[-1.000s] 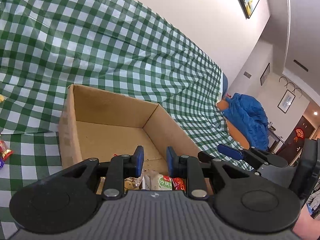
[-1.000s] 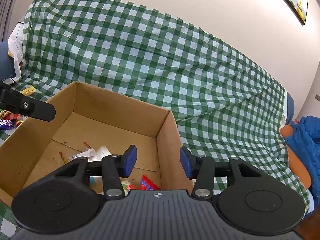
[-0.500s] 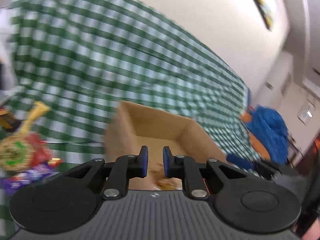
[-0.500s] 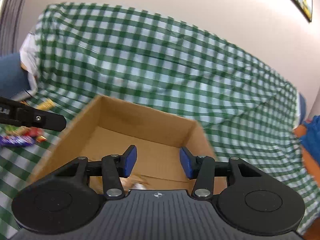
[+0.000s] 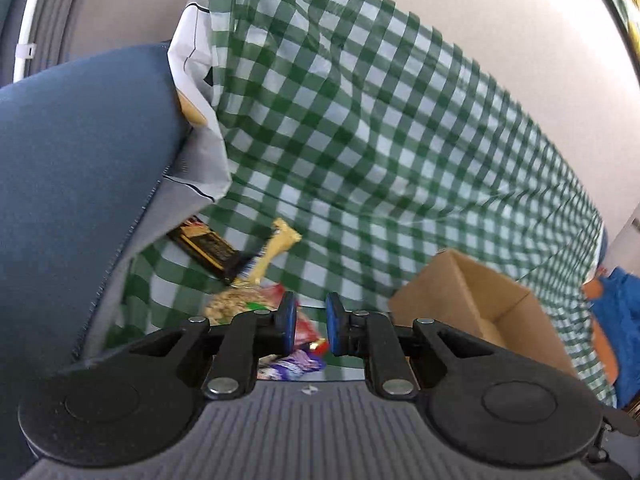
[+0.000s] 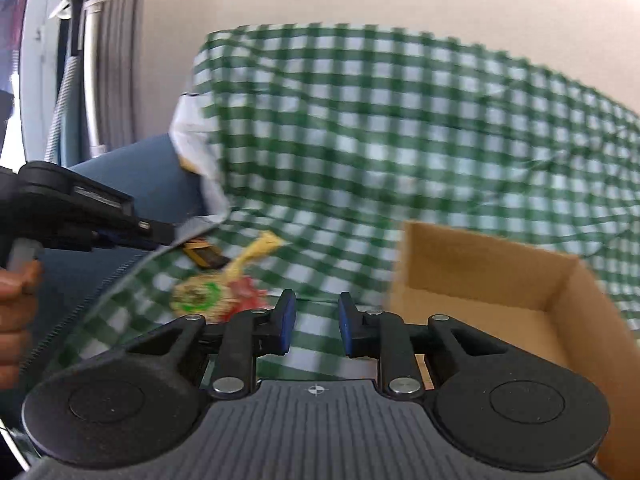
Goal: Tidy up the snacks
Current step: 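Move both open tools back from the box to the snack pile, then grasp the round peanut cake with the left tool while the right grasps the purple candy bar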
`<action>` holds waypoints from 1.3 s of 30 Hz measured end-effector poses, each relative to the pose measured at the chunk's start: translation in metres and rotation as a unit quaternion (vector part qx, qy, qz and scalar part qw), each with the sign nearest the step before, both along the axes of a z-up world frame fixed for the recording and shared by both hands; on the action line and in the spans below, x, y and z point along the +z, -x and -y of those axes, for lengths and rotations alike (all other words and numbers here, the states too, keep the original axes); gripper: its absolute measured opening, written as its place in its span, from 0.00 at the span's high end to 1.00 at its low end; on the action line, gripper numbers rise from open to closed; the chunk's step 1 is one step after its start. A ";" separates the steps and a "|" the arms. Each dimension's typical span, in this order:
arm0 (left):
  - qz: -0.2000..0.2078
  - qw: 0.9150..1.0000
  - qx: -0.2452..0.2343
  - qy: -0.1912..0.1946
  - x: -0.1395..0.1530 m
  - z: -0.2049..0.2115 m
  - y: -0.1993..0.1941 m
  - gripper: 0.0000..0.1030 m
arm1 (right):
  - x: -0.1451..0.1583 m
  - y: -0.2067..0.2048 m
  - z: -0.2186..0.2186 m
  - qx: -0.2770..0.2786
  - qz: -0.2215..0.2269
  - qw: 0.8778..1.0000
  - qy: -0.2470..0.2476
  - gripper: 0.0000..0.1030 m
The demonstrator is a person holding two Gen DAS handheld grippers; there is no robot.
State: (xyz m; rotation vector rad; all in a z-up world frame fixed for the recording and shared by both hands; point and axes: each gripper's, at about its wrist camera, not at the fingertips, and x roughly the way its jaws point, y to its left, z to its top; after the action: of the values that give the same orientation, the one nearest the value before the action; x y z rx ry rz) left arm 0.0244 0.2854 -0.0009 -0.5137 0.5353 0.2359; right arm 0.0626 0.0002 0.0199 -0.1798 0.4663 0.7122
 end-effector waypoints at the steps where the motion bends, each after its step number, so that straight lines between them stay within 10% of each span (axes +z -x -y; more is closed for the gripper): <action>1: -0.002 1.000 0.002 -0.002 -0.002 -0.003 0.000 0.84 | -0.003 0.000 -0.009 0.002 -0.013 1.000 -0.004 0.76; 10: -0.027 0.999 0.025 -0.010 -0.020 -0.027 -0.017 0.84 | -0.045 -0.016 -0.077 -0.015 -0.108 0.994 0.006 0.73; 17: -0.046 0.998 0.041 0.006 -0.034 -0.042 -0.032 0.79 | -0.076 -0.043 -0.121 -0.032 -0.167 0.985 -0.001 0.42; 23: -0.067 0.997 0.029 0.006 -0.044 -0.045 -0.047 0.51 | -0.099 -0.054 -0.149 -0.035 -0.196 0.980 0.026 0.33; 25: -0.076 0.997 0.024 0.014 -0.049 -0.047 -0.053 0.25 | -0.104 -0.057 -0.150 -0.041 -0.205 0.977 0.039 0.35; 30: -0.120 0.992 0.002 0.032 -0.069 -0.045 -0.077 0.03 | -0.106 -0.061 -0.140 -0.064 -0.204 0.973 0.089 0.80; 39: -0.199 0.979 -0.030 -0.030 -0.094 -0.018 -0.102 0.01 | -0.106 -0.071 -0.109 -0.083 -0.210 0.969 0.103 0.81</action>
State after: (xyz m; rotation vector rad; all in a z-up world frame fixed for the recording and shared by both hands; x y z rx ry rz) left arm 0.1260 0.3030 -0.0946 -0.3917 0.9308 0.2979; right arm 0.1340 0.1094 -0.0857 -0.1828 0.9516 0.5356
